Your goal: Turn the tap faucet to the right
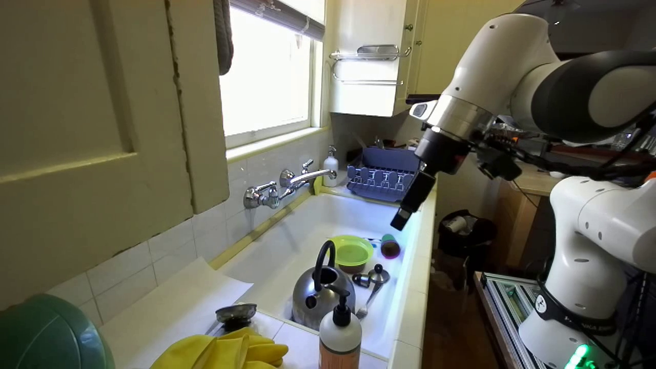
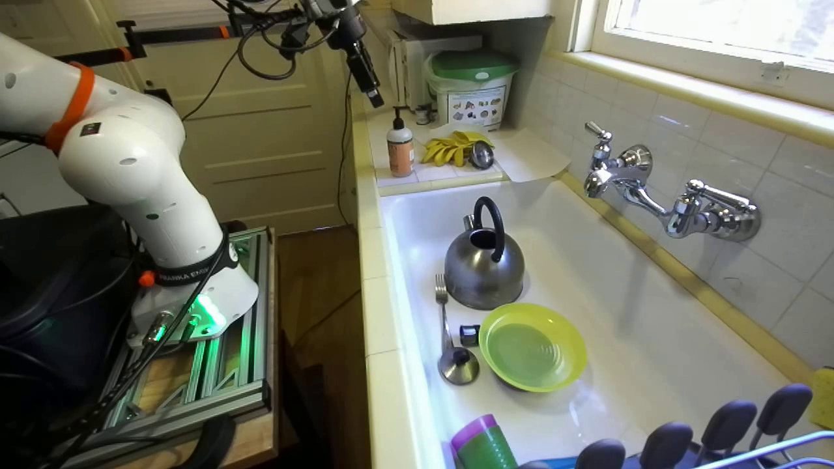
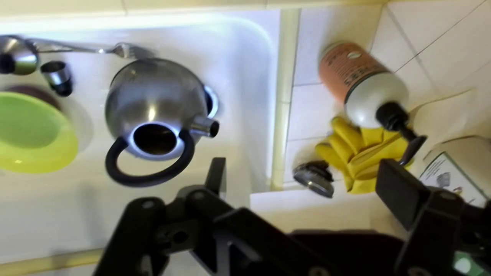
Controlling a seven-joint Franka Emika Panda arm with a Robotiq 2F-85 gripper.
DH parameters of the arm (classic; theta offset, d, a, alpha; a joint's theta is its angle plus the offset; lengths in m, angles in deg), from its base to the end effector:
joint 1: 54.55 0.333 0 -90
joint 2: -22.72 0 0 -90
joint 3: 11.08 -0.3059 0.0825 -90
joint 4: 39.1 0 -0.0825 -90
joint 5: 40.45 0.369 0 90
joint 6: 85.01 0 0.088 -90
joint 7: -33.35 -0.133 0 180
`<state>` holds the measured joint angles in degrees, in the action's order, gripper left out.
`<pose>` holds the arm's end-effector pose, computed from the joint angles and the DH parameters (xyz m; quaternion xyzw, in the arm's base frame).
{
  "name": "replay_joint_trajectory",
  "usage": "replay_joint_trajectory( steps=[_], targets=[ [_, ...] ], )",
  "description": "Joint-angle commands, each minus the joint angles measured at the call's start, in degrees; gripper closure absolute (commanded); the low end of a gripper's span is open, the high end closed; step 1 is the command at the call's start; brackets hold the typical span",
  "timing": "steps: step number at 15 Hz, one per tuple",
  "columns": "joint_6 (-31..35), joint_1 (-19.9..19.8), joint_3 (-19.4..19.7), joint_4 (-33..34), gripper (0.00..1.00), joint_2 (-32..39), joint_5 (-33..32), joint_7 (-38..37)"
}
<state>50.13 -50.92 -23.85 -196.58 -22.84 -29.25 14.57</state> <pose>0.3336 0.1005 0.4511 -0.9760 0.0912 -0.1895 0.0569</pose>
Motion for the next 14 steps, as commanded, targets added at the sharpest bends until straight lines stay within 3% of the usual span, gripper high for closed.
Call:
replay_joint_trajectory(
  steps=[1, 3, 4, 5, 11, 14],
  targets=[
    [3.6, -8.4, -0.2, 3.7, 0.00, 3.2, -7.6, -2.4],
    [5.3, -12.8, 0.4, 6.6, 0.00, 5.9, -10.3, -4.0],
    [5.9, -14.6, 0.7, 8.0, 0.25, 7.5, -11.2, -4.6],
    [7.0, -16.6, 0.7, 9.6, 0.26, 9.3, -12.1, -5.9],
    [17.7, -25.0, -0.2, 17.7, 0.73, 21.5, -15.7, -16.6],
    [21.7, -25.3, 1.4, 20.6, 0.96, 28.2, -14.5, -22.3]
  ],
)
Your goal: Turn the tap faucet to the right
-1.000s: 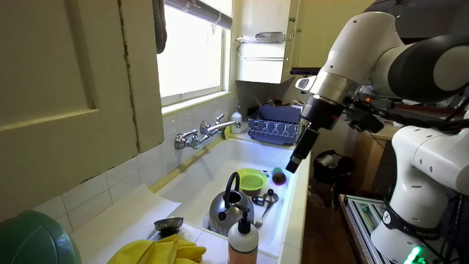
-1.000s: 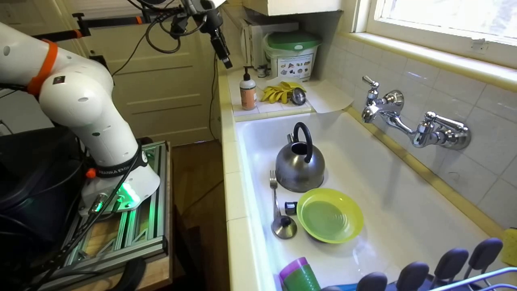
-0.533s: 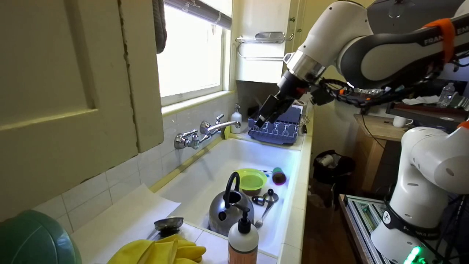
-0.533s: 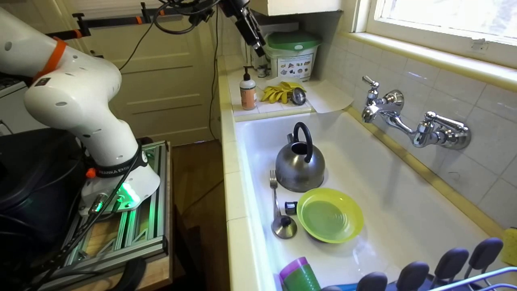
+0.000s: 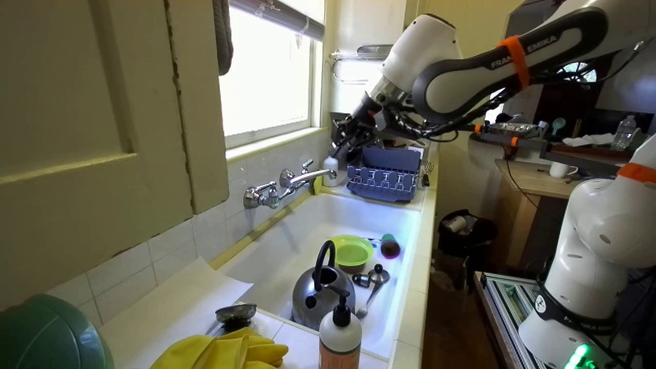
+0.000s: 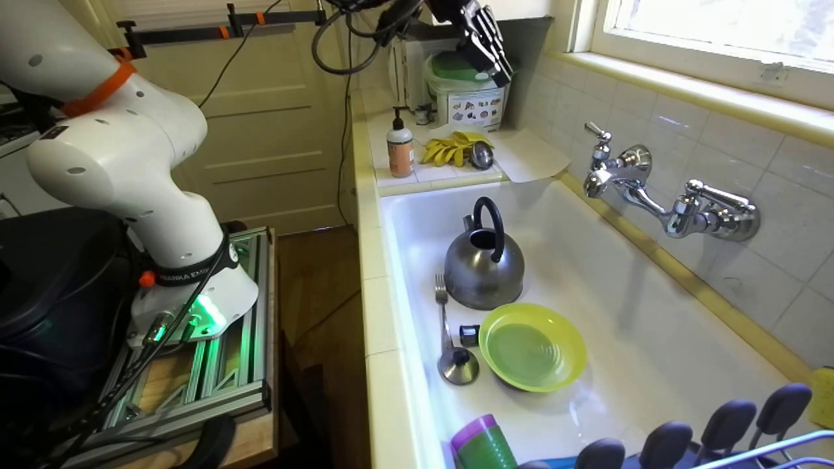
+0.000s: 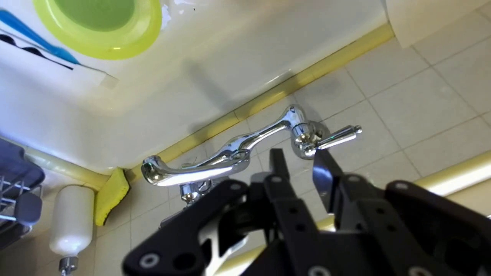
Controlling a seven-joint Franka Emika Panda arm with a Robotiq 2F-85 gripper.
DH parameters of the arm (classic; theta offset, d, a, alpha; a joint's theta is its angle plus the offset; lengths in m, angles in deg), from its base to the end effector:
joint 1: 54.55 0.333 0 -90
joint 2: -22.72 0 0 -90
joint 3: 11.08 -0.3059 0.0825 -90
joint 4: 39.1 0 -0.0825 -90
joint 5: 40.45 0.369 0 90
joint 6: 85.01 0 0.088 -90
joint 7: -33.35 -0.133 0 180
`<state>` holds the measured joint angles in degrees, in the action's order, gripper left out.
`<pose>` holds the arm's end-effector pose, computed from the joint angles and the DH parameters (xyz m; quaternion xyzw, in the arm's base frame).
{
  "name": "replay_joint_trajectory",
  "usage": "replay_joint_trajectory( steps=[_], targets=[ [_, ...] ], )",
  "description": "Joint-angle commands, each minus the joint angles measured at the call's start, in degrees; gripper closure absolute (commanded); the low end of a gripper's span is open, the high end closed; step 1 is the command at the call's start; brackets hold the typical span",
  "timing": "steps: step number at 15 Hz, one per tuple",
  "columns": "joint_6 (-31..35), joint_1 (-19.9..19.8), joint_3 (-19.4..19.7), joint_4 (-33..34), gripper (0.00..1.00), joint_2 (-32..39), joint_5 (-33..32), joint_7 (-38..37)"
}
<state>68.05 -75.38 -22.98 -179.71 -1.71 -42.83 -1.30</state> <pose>0.4632 -0.0662 0.4988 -0.8879 0.3341 -0.3161 0.0126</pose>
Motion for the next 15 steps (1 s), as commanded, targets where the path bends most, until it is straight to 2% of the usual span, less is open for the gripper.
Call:
replay_joint_trajectory(
  steps=[1, 3, 4, 5, 6, 8, 11, 13, 15],
  targets=[
    [6.1, -2.6, 0.3, 4.6, 1.00, 9.0, -3.3, -9.6],
    [8.1, -3.9, 0.9, 6.4, 1.00, 12.4, -5.6, -15.4],
    [9.2, -6.7, -1.0, 7.1, 1.00, 13.9, -5.2, -17.2],
    [8.4, -7.9, -1.1, 8.1, 1.00, 15.4, -6.0, -20.5],
    [7.7, -5.2, 0.2, 5.6, 0.99, 11.9, -3.6, -14.4],
    [7.7, -6.9, 0.0, 7.1, 0.99, 14.3, -4.2, -16.9],
    [7.7, -7.2, -0.2, 8.0, 1.00, 15.3, -4.2, -17.9],
    [11.6, -10.7, -1.7, 8.4, 1.00, 17.6, -11.9, -24.6],
    [12.6, -13.5, -2.4, 9.2, 1.00, 19.1, -19.0, -30.9]
  ],
)
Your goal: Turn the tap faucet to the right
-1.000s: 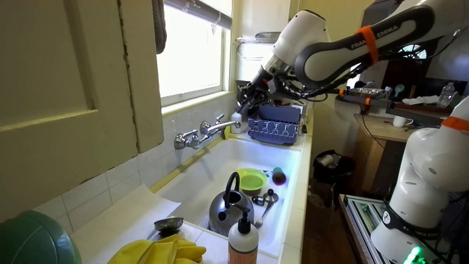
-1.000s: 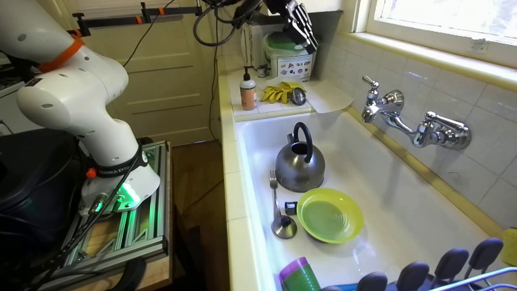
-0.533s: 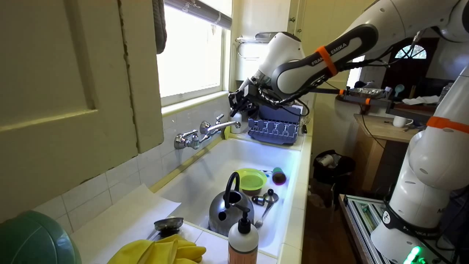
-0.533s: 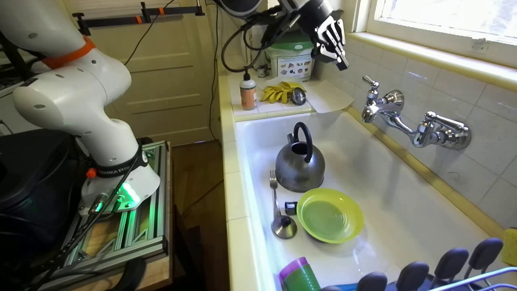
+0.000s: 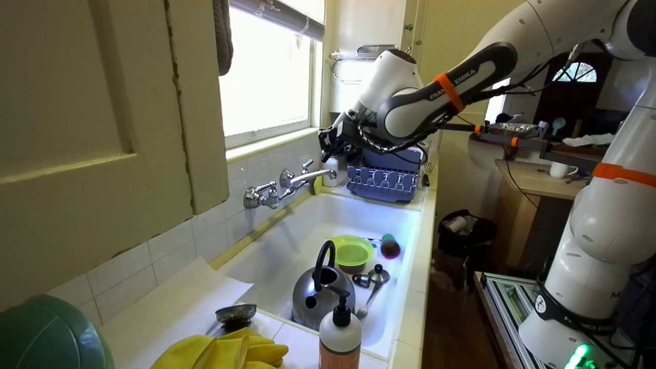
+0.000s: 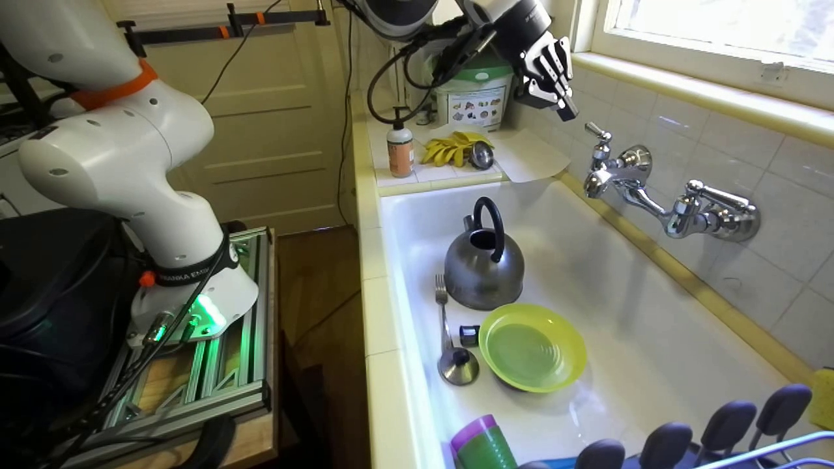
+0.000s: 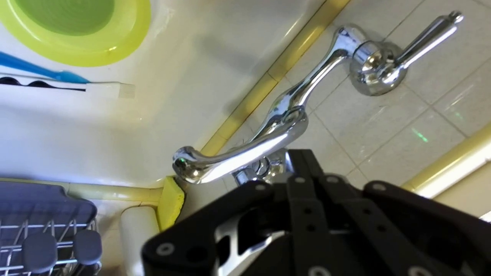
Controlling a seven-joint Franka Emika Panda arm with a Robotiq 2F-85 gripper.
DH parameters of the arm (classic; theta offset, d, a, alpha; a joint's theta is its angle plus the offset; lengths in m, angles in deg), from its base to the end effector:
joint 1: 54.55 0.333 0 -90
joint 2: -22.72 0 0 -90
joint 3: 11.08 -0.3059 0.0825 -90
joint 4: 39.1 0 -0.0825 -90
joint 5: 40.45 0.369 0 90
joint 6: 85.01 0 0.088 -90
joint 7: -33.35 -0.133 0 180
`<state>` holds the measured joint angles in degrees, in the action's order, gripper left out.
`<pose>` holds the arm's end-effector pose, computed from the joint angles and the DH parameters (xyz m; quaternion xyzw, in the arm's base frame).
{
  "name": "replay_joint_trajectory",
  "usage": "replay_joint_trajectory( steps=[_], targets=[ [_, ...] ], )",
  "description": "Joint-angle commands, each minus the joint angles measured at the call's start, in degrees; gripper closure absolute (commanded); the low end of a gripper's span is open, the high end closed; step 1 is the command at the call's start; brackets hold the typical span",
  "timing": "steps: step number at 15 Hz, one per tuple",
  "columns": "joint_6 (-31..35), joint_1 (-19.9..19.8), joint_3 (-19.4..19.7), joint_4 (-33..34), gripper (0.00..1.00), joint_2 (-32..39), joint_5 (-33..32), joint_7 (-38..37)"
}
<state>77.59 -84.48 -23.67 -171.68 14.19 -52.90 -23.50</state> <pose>0.5189 -0.1491 0.4572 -0.8031 0.4929 -0.3329 0.0344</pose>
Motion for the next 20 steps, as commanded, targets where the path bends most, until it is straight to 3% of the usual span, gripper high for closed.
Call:
replay_joint_trajectory(
  steps=[1, 5, 20],
  targets=[
    [4.0, -5.9, -2.0, 1.5, 1.00, 3.9, -13.3, -12.6],
    [1.5, -7.5, -2.1, 3.7, 1.00, 7.2, -23.3, -23.1],
    [-3.3, -5.4, -0.8, 9.7, 1.00, 13.7, -34.7, -38.6]
  ],
)
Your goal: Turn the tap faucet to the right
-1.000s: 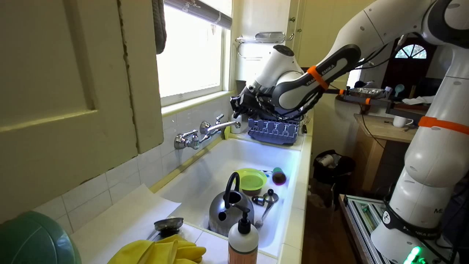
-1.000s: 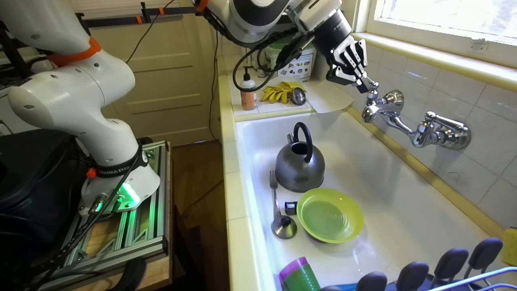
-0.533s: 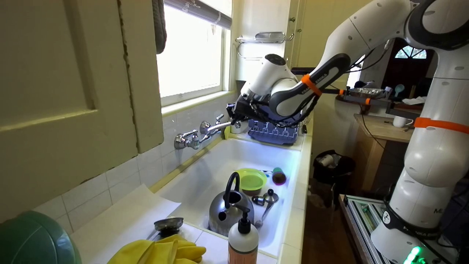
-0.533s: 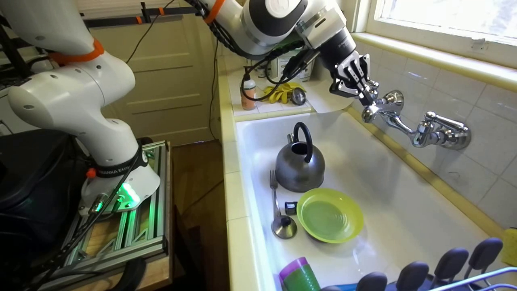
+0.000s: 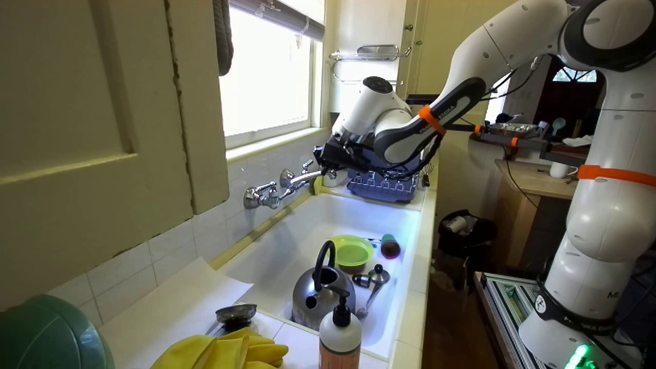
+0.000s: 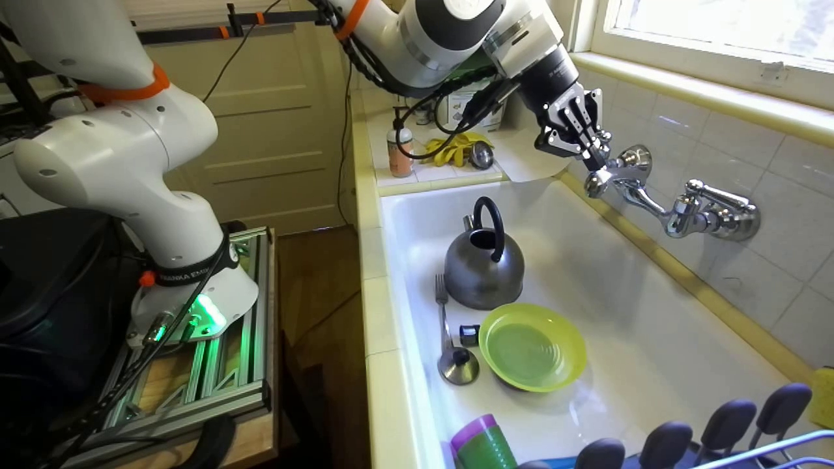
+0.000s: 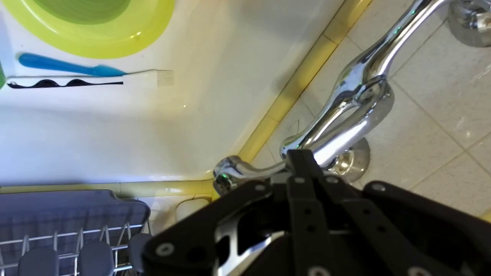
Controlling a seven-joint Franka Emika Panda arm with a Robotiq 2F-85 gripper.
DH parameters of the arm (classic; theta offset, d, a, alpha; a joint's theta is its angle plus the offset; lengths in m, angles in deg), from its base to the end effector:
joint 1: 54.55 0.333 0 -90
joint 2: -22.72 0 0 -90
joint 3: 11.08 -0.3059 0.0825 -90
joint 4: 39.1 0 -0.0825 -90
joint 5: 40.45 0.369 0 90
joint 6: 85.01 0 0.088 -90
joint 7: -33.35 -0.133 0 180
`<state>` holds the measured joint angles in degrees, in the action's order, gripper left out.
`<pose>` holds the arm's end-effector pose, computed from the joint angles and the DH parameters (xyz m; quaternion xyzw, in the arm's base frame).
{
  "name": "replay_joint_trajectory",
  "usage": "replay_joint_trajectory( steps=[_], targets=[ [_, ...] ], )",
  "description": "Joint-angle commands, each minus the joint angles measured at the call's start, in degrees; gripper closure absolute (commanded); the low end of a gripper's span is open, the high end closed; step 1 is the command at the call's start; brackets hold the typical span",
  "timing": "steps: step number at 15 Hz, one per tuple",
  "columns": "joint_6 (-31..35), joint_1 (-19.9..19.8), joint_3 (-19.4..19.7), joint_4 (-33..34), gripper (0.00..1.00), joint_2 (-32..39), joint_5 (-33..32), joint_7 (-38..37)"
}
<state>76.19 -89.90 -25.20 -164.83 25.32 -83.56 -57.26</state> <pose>0.5468 -0.1837 0.3993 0.7476 -0.5725 0.3362 0.0194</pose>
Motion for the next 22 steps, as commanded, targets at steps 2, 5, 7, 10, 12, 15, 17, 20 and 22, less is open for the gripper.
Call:
replay_joint_trajectory(
  steps=[2, 5, 7, 10, 12, 15, 17, 20, 22],
  targets=[
    [-2.4, -0.2, 1.0, 3.8, 1.00, 3.3, -5.0, -6.2],
    [-3.8, -0.2, 1.0, 4.5, 1.00, 4.5, -4.7, -6.0],
    [-4.0, 0.0, 0.9, 4.4, 1.00, 4.4, -4.9, -5.8],
    [-4.6, 0.3, 0.7, 4.2, 1.00, 3.9, -6.3, -6.7],
    [-6.2, 0.6, -0.3, 2.3, 1.00, 2.3, -1.9, -3.1],
    [-10.4, 1.0, -1.4, 1.0, 1.00, 0.2, 0.9, 0.8],
    [-14.1, 11.8, 8.7, 1.0, 1.00, -0.5, 3.7, 3.7],
    [-19.9, 18.3, 14.6, 1.8, 1.00, 0.4, 4.8, 4.1],
    [-19.1, 20.6, 17.3, 2.4, 1.00, 1.2, 4.9, 3.8]
  ],
)
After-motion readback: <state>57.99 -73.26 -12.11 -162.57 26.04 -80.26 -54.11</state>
